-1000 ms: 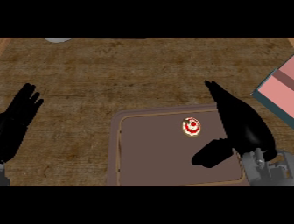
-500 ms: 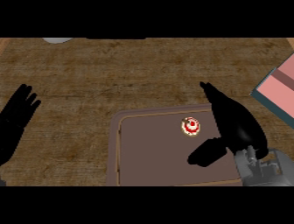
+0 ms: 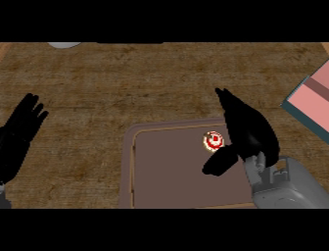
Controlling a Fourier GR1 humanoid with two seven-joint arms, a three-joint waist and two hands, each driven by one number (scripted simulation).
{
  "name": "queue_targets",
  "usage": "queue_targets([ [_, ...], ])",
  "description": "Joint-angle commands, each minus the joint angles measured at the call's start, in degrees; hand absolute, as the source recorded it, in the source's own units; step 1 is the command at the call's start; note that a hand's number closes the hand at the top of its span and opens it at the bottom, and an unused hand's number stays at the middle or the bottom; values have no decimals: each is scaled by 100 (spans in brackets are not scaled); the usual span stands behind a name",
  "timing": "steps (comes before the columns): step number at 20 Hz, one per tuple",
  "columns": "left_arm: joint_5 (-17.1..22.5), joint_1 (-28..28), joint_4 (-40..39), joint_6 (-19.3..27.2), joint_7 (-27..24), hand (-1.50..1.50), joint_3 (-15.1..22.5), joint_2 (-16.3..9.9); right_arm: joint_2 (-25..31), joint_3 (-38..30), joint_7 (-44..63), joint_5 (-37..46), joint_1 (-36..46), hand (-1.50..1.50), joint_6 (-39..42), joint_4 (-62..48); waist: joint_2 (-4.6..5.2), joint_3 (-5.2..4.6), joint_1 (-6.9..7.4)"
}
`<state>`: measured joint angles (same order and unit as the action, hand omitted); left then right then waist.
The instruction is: Pick the cupcake from the tray and place it in the cardboard box
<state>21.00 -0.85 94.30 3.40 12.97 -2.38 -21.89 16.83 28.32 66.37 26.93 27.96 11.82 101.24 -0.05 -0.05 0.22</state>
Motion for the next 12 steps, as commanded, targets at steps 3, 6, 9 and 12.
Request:
queue_targets([
  [3, 41, -77, -113, -158, 88, 0, -125, -52, -220, -35, 824, 159, 165, -150, 428, -379, 2, 1, -19],
  [6, -161, -100, -230, 9, -12, 0, -1, 184, -333, 51, 854, 177, -19, -150, 548, -268, -1, 1, -46],
  [9, -90, -221, -53, -4, 99, 0, -183, 47, -423, -51, 905, 185, 48, -150, 637, -453, -6, 2, -34],
  [12, -177, 5, -93, -123, -39, 0, -77, 133, -688, -13, 939, 452, 212, -150, 562, -844, 0, 0, -2],
])
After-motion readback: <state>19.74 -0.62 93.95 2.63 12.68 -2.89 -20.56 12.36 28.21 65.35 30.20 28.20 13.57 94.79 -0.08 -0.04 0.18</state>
